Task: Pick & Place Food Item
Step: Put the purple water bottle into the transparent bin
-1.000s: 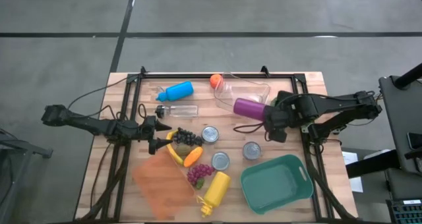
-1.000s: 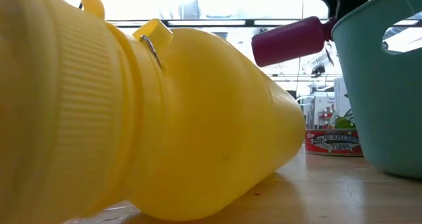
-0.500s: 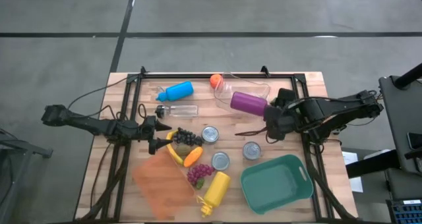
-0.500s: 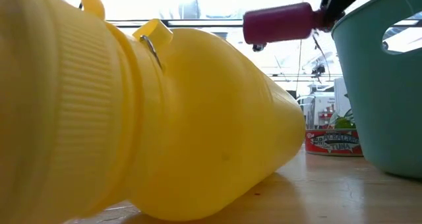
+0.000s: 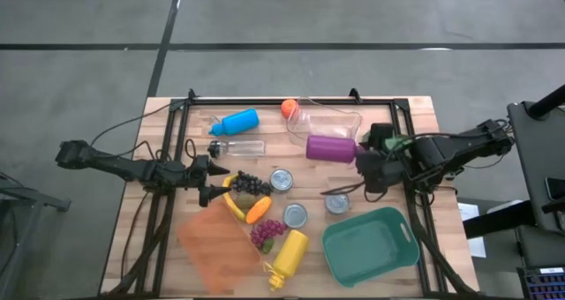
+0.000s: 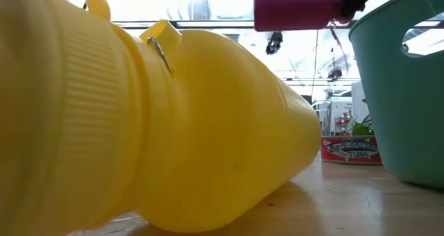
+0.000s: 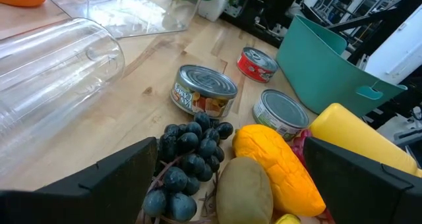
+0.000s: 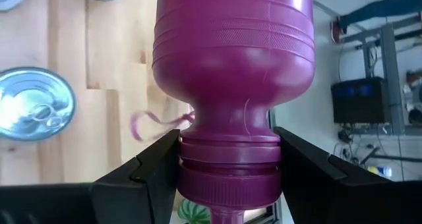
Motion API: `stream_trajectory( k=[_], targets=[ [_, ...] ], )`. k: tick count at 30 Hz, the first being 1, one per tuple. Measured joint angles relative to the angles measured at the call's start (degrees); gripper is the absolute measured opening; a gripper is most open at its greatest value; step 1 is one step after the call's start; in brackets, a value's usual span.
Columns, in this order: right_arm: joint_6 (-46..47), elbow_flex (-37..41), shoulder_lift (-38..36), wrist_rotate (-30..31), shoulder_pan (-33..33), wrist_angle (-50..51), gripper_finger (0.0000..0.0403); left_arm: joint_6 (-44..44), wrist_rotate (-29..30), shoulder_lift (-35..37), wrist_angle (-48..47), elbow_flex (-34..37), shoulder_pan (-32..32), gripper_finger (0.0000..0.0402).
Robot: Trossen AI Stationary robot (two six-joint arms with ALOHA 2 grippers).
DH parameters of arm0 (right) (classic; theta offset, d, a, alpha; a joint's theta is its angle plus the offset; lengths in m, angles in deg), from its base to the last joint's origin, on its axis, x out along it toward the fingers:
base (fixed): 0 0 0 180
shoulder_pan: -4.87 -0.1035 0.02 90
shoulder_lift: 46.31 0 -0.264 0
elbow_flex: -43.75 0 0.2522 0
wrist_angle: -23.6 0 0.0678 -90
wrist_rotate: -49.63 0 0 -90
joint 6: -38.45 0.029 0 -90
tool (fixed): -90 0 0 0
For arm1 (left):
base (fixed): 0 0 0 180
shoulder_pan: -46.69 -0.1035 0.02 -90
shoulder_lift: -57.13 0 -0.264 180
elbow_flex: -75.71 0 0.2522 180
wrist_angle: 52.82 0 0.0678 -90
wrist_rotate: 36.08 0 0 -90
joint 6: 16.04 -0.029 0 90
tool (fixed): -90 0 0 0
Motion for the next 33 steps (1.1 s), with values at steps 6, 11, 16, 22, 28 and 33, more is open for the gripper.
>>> stream_trajectory(
  k=[6, 11, 16, 22, 28, 33],
  targets=[
    [3.72, 0.0, 0.02, -3.48, -2.47, -0.06, 0.0203, 0.0, 0.01, -0.01, 0.0, 0.01, 0.0, 0.0384],
    [8.24, 0.0, 0.02, -4.34, -5.08, 1.68, 0.0203, 0.0, 0.0, -0.02, 0.0, 0.0, 0.02, 0.0384],
    [11.42, 0.0, 0.07, -5.76, -7.84, 7.06, 0.0203, 0.0, 0.0, -0.02, 0.0, 0.0, 0.0, 0.0384],
    [15.76, 2.08, -1.19, -13.33, -7.7, 9.73, 0.0203, 0.0, 0.01, -0.01, 0.0, 0.0, 0.02, 0.0384],
    [15.88, 5.17, -3.34, -15.13, -6.99, 9.79, 0.0203, 0.0, 0.0, 0.0, 0.0, 0.0, 0.0, 0.0384],
    [15.8, 6.34, -3.49, -16.68, -6.77, 9.79, 0.0203, 0.0, 0.0, -0.02, 0.0, 0.0, 0.0, 0.0384]
  ],
)
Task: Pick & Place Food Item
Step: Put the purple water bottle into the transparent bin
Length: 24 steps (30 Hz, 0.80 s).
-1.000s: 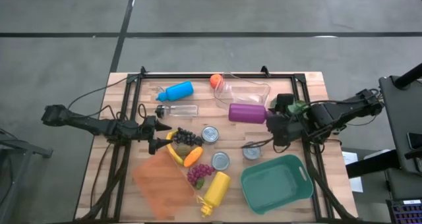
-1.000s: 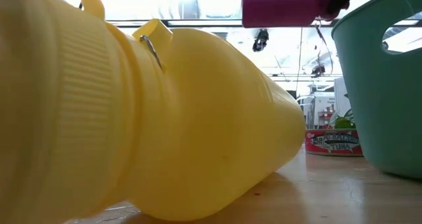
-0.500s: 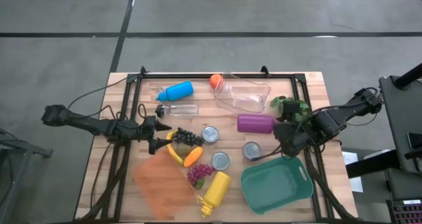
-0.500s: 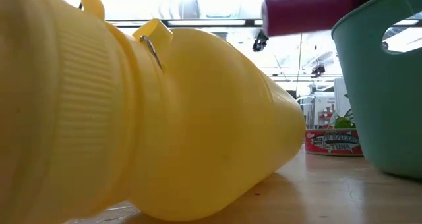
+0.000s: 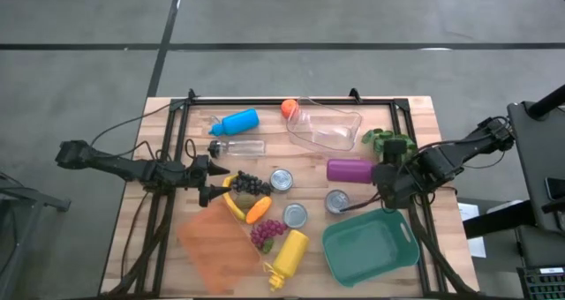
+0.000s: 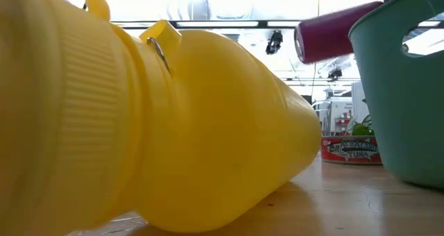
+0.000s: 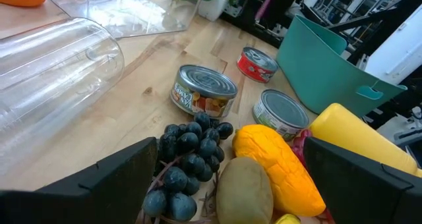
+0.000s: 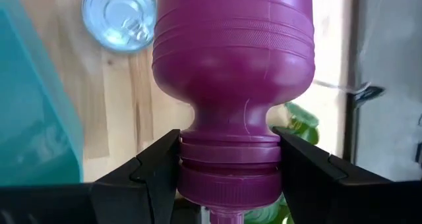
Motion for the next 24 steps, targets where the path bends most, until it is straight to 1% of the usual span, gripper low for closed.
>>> stream_trajectory(
  k=[4, 7, 16, 21, 24],
  targets=[
    [1.45, 2.61, -0.25, -2.51, 0.9, -0.01, 0.0203, 0.0, 0.0, 0.02, 0.0, 0.02, 0.02, 0.0384],
    [2.82, 4.78, -0.96, -5.52, 1.23, 0.01, 0.0203, 0.0, 0.0, 0.0, 0.0, 0.0, 0.0, 0.0384],
    [8.6, 11.07, -5.63, -12.92, 1.51, 0.05, 0.0203, 0.0, 0.02, 0.02, 0.0, 0.0, 0.0, 0.0384],
    [10.43, 14.24, -7.01, -15.38, 1.51, 0.06, 0.0203, 0.0, 0.0, 0.0, 0.0, 0.0, 0.02, 0.0384],
    [10.48, 14.21, -6.81, -15.44, 1.51, 0.07, 0.0203, 0.0, 0.0, 0.0, 0.0, 0.0, 0.01, 0.0384]
  ],
)
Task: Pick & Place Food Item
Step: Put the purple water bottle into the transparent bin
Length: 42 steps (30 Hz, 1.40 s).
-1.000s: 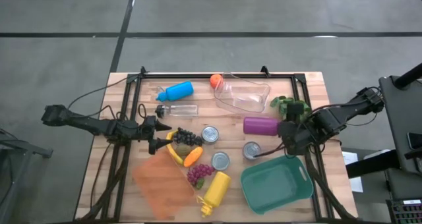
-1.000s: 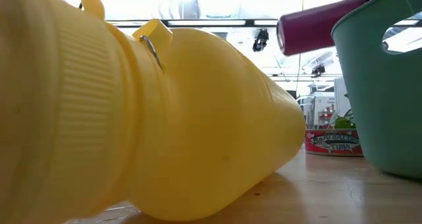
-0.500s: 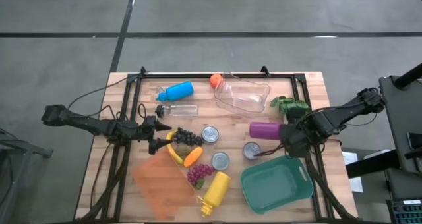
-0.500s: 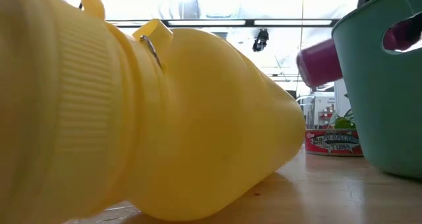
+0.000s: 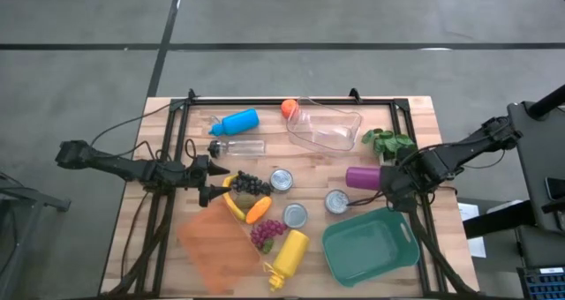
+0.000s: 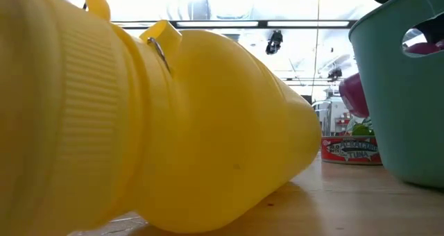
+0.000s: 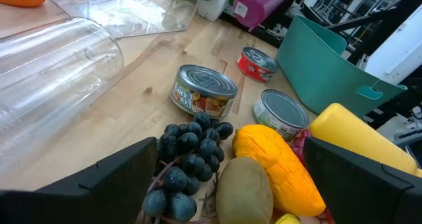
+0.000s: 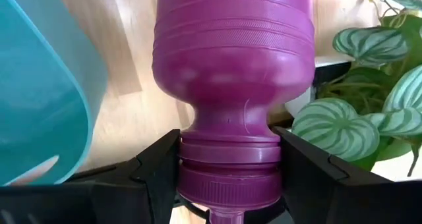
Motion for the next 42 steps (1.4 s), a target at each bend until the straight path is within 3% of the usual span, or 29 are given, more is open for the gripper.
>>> stream_trajectory(
  k=[4, 9, 15, 20, 29, 34, 39, 42],
  targets=[
    [-2.2, -3.77, 1.24, 5.74, -0.1, -0.2, 0.0203, 0.0, 0.0, 0.0, 0.0, 0.0, -0.01, 0.0384],
    [-7.17, -8.0, 2.66, 21.05, -1.52, -1.76, 0.0203, 0.0, 0.0, 0.01, 0.0, 0.0, 0.01, 0.0384],
    [-13.54, -7.13, 5.11, 40.02, -5.78, -3.87, 0.0203, 0.0, 0.0, 0.02, 0.0, 0.02, 0.0, 0.0384],
    [-19.63, -5.86, 7.84, 48.04, -9.31, -3.86, 0.0203, 0.0, 0.0, 0.01, 0.0, 0.0, 0.01, 0.0384],
    [-28.24, -3.53, 8.6, 48.82, -9.81, -3.36, 0.0203, 0.0, 0.0, 0.01, 0.0, 0.01, 0.0, 0.0384],
    [-36.63, -3.49, 8.6, 45.73, -9.77, -2.99, 0.0203, 0.0, 0.0, 0.02, 0.0, 0.0, -0.01, 0.0384],
    [-39.38, -3.49, 8.6, 45.47, -9.77, -2.86, 0.0203, 0.0, 0.0, 0.0, 0.0, 0.0, 0.01, 0.0384],
    [-40.2, -3.49, 9.05, 42.16, -9.28, -2.78, 0.0203, 0.0, 0.0, 0.0, 0.0, 0.0, -0.01, 0.0384]
  ],
)
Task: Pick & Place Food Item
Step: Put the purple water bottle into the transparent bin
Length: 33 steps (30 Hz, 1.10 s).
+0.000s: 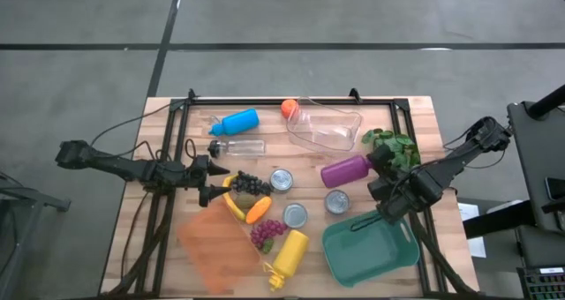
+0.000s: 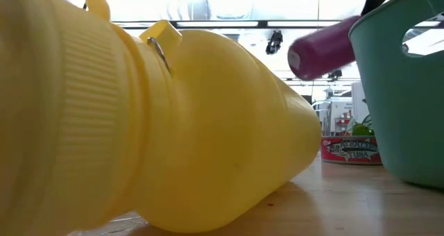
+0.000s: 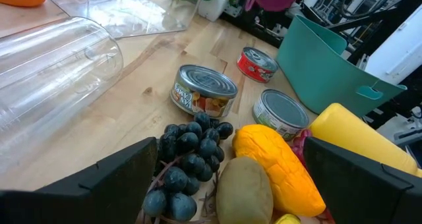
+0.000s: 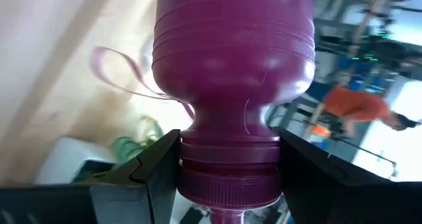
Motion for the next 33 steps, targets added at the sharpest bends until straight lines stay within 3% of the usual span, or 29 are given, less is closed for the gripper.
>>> stream_trajectory(
  k=[7, 13, 22, 33],
  targets=[
    [5.93, -1.91, 5.91, -6.54, 4.31, 2.84, 0.0203, 0.0, 0.0, 0.01, 0.0, 0.0, 0.02, 0.0384],
    [5.5, -6.06, 11.13, -13.9, 11.72, 2.84, 0.0203, 0.0, 0.0, 0.02, 0.0, 0.0, 0.02, 0.0384],
    [2.45, -12.26, 15.2, -17.65, 18.08, 2.71, 0.0203, 0.0, 0.0, 0.0, 0.0, 0.01, 0.02, 0.0384],
    [4.06, -11.74, 14.96, -22.03, 19.78, 2.76, 0.0203, 0.0, 0.0, 0.02, 0.0, 0.0, 0.02, 0.0384]
  ],
)
